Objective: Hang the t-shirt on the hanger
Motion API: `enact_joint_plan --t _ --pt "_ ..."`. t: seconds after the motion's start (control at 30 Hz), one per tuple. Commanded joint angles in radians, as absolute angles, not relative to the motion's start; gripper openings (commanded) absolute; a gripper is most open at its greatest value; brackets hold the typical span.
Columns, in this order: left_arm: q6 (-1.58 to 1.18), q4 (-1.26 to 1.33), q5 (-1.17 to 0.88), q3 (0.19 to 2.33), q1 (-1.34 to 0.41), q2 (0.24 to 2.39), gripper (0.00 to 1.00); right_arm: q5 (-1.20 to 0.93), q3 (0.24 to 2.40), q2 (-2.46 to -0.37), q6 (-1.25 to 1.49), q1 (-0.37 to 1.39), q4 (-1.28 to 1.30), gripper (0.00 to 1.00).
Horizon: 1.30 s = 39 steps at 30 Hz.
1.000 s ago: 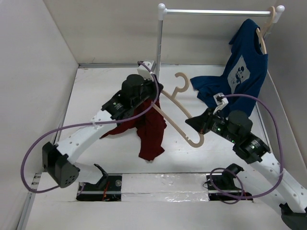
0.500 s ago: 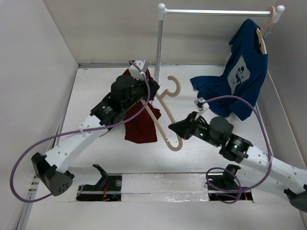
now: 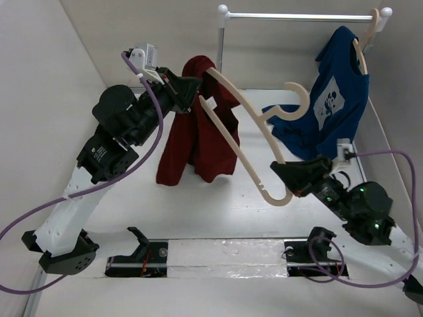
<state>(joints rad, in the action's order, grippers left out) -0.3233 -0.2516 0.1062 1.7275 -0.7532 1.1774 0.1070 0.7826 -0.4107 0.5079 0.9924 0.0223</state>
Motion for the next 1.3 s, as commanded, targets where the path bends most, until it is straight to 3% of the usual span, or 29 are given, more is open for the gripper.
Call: enact_joint_plan --t 0.0,0.13,0.3,0.53,0.6,0.7,0.9,1.27 --pt "-0.336 -0.327 0.054 1.733 -0.758 1.224 0.0 0.067 0.707 -0.55 0.535 1.008 -0.121 0.0" --pt "-0.341 -0.319 0.029 1.689 -0.758 1.221 0.0 0.198 0.739 -0.663 0.5 1.032 -0.189 0.0" --pt "-0.308 -0.333 0.043 1.697 -0.758 1.204 0.0 0.241 0.844 -0.608 0.446 1.043 -0.065 0.0" --pt "-0.285 -0.344 0.112 1.697 -0.758 1.206 0.0 0.025 0.668 -0.418 0.593 1.052 0.144 0.0" --pt "-0.299 -0.328 0.036 1.684 -0.758 1.223 0.0 0.035 0.643 -0.419 0.597 1.052 0.068 0.0" --pt "-0.333 -0.267 -0.082 1.623 -0.758 1.223 0.0 0.095 0.73 -0.584 0.542 1.052 0.012 0.0" --pt "-0.33 -0.247 -0.129 1.568 -0.758 1.19 0.0 0.25 0.845 -0.859 0.44 1.031 -0.233 0.0" --pt "-0.383 -0.146 -0.17 1.356 -0.758 1.074 0.0 0.238 0.746 -0.988 0.503 0.936 -0.766 0.0"
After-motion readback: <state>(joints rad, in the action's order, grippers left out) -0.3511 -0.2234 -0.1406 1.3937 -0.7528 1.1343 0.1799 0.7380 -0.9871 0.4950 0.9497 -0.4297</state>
